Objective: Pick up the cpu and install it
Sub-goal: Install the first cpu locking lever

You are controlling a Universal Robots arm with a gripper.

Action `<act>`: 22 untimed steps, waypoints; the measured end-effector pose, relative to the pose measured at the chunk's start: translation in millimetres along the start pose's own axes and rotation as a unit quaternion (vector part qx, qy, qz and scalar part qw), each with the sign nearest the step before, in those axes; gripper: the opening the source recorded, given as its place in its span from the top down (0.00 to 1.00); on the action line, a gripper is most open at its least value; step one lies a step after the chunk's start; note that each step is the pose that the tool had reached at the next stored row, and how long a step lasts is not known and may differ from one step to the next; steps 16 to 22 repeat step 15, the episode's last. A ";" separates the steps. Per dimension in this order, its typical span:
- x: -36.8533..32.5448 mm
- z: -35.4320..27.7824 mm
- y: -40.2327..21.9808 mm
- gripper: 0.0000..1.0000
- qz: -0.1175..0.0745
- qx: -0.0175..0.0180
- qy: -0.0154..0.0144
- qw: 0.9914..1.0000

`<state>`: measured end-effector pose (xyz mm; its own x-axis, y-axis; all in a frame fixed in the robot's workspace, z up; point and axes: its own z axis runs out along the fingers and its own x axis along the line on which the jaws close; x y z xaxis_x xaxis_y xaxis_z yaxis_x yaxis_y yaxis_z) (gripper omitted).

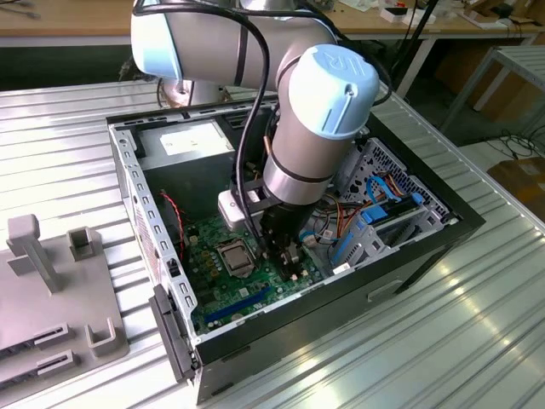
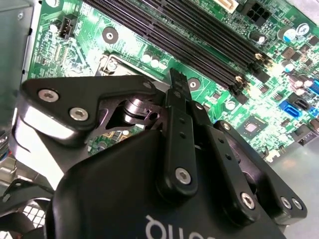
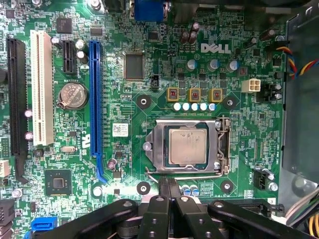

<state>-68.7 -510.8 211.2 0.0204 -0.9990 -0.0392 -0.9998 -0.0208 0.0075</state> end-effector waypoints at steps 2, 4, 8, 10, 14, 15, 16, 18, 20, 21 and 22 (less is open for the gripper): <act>-0.1 -3.4 0.0 0.89 0.000 0.000 0.000 1.000; -0.3 -8.0 0.0 0.89 0.000 0.000 0.000 1.000; -0.7 -15.5 0.1 0.89 0.000 0.000 0.000 1.000; -0.8 -16.4 0.1 0.89 0.000 0.000 0.000 1.000; -0.8 -17.0 0.1 0.89 0.000 0.000 0.000 1.000; -0.8 -17.0 0.1 0.89 0.000 0.000 0.000 1.000; -0.8 -17.0 0.1 0.89 0.000 0.000 0.000 1.000; -0.8 -17.0 0.1 0.89 0.000 0.000 0.000 1.000; -0.8 -17.0 0.1 0.89 0.000 0.000 0.000 1.000; -0.8 -17.0 0.1 0.89 0.000 0.000 0.000 1.000; -0.8 -17.0 0.1 0.89 0.000 0.000 0.000 1.000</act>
